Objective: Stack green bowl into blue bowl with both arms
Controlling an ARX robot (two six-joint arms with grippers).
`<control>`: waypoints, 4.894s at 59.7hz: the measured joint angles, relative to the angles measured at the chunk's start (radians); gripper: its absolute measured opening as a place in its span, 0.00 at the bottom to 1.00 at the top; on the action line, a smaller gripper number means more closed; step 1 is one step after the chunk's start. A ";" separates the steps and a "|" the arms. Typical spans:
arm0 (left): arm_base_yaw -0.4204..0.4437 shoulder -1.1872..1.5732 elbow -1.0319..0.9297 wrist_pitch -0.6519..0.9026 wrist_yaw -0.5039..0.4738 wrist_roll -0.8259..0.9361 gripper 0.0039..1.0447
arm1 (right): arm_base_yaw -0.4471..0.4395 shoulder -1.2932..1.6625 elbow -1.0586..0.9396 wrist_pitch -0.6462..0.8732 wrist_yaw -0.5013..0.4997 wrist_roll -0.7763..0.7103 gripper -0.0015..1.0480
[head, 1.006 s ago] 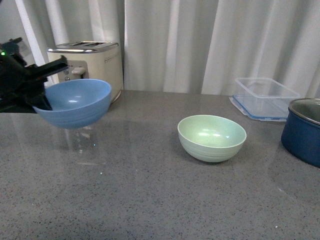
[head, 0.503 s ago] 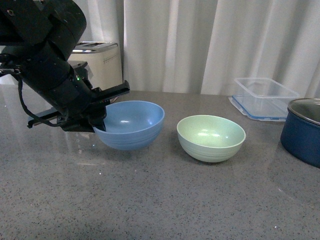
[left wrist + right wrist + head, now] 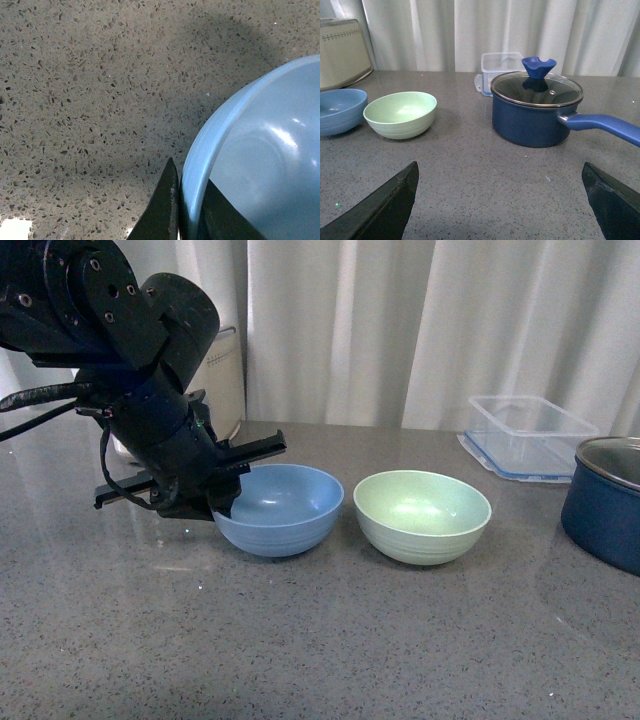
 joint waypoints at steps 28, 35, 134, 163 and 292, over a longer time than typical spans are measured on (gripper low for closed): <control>0.004 -0.122 -0.002 -0.002 0.068 0.036 0.77 | 0.000 0.000 0.000 0.000 0.000 0.000 0.90; 0.023 -0.243 -0.045 0.033 0.066 0.093 0.95 | 0.000 0.000 0.000 0.000 0.000 0.000 0.90; 0.235 -1.506 -1.584 0.903 0.043 0.434 0.03 | 0.000 0.000 0.000 0.000 -0.001 0.000 0.90; 0.235 -1.712 -1.612 0.754 0.046 0.435 0.03 | 0.000 0.000 0.000 0.000 -0.001 0.000 0.90; 0.235 -2.048 -1.611 0.415 0.045 0.436 0.94 | 0.218 1.809 1.189 -0.175 -0.008 0.439 0.90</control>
